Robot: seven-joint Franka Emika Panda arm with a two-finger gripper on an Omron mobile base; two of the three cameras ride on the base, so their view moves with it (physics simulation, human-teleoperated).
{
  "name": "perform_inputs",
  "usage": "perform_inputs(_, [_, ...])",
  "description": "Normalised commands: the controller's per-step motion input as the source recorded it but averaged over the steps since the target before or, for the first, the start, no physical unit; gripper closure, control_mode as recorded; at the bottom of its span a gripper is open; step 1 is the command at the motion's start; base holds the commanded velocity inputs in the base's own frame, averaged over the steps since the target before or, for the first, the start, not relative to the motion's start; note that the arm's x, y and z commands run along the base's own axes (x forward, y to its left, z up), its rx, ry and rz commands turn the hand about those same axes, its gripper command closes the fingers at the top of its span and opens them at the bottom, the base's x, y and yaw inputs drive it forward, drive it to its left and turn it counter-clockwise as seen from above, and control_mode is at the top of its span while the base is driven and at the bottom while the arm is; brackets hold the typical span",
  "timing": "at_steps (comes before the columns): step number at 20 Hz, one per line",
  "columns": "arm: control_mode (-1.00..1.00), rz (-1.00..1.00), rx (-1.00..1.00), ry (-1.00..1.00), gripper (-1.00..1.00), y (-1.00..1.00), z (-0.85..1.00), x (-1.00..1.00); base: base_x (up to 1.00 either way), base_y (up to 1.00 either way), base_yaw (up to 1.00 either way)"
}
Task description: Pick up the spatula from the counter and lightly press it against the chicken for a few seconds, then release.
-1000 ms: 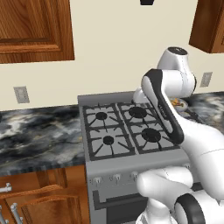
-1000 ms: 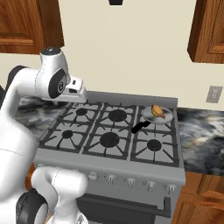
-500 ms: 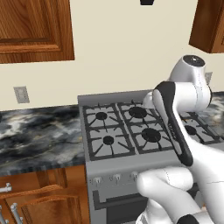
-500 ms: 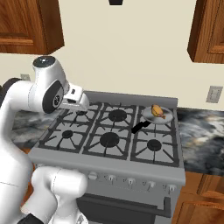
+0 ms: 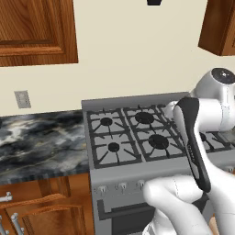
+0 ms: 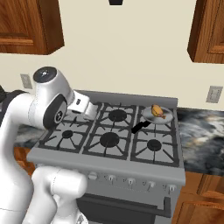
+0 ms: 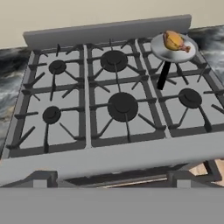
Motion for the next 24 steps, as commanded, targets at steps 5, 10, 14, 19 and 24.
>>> perform_inputs(5, [-1.0,-0.1,-0.03,-0.06,-1.0,-0.38,0.01,-0.14,0.0,0.0,0.0])
perform_inputs(10, [-1.0,-0.09,-0.06,-0.05,-1.0,-0.37,0.02,-0.11,0.0,0.0,0.0])
perform_inputs(14, [-1.0,-0.04,0.0,-0.04,-1.0,-0.27,0.07,-0.04,0.0,0.0,0.0])
perform_inputs(19, [-1.0,-0.01,-0.06,-0.02,-1.0,-0.3,0.1,-0.08,0.0,0.0,0.0])
perform_inputs(24, [-1.0,-0.02,-0.1,0.0,-1.0,-0.35,0.11,-0.11,0.0,0.0,0.0])
